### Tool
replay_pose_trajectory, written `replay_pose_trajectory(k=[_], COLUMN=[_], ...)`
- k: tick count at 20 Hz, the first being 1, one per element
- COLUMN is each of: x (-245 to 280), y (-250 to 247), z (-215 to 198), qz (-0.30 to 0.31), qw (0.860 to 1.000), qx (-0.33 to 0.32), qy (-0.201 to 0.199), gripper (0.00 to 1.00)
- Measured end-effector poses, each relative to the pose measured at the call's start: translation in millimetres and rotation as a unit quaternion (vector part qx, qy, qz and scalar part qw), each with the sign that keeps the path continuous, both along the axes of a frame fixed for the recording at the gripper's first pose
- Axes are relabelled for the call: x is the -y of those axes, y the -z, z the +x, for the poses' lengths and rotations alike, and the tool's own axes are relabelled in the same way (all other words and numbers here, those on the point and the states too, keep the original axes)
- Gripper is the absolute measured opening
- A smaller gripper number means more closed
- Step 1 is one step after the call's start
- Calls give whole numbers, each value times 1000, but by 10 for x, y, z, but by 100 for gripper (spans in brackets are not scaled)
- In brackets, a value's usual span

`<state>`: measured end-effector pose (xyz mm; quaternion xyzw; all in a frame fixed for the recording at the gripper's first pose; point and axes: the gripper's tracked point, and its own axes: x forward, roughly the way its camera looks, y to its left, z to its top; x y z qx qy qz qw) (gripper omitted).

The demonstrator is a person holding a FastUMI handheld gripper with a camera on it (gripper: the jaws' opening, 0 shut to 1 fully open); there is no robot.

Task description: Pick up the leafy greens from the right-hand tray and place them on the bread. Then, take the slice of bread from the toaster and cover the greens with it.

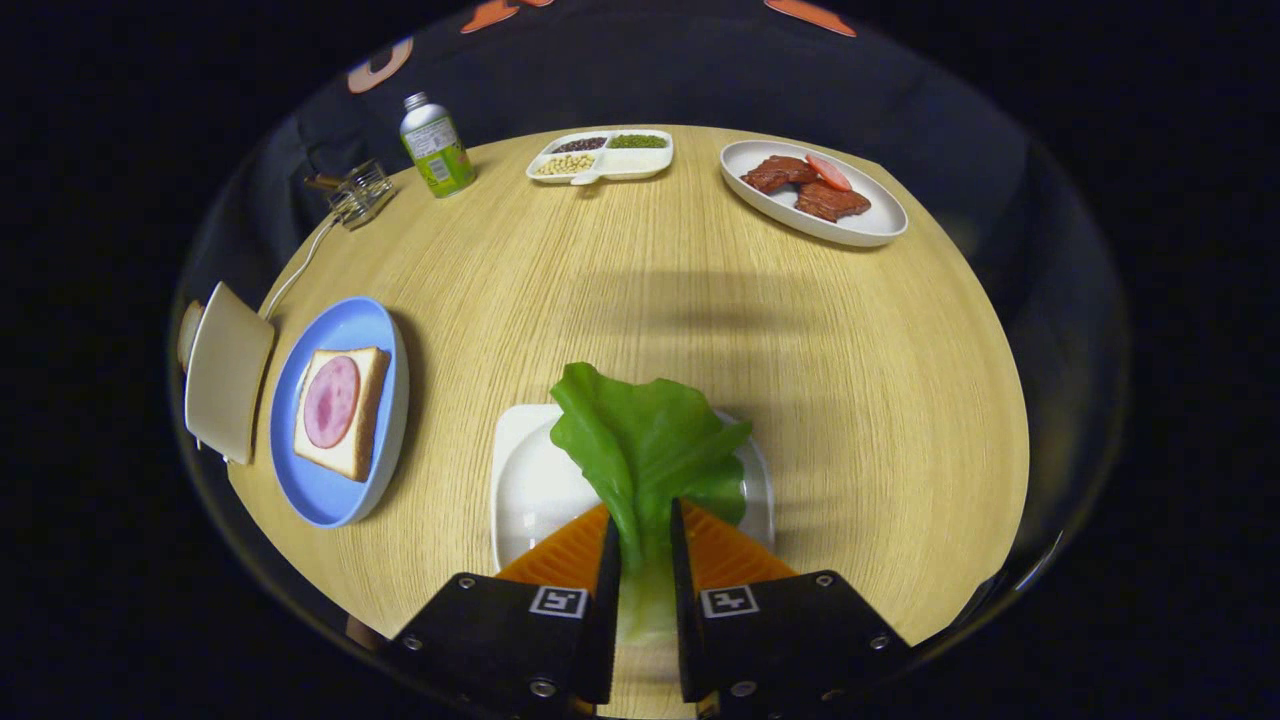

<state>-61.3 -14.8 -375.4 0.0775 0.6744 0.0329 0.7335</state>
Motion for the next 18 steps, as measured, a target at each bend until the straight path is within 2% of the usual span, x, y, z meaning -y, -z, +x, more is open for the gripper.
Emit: replay_pose_trajectory(k=[3, 7, 13, 18], x=[26, -7, -112, -333], y=[-2, -76, -470, -736], z=[-1, 69, 308, 402], qz=[12, 21, 41, 64], qw=[1000, 999, 996, 994], qx=[-1, 12, 59, 84], qy=[25, 44, 52, 35], gripper=[14, 7, 6, 6])
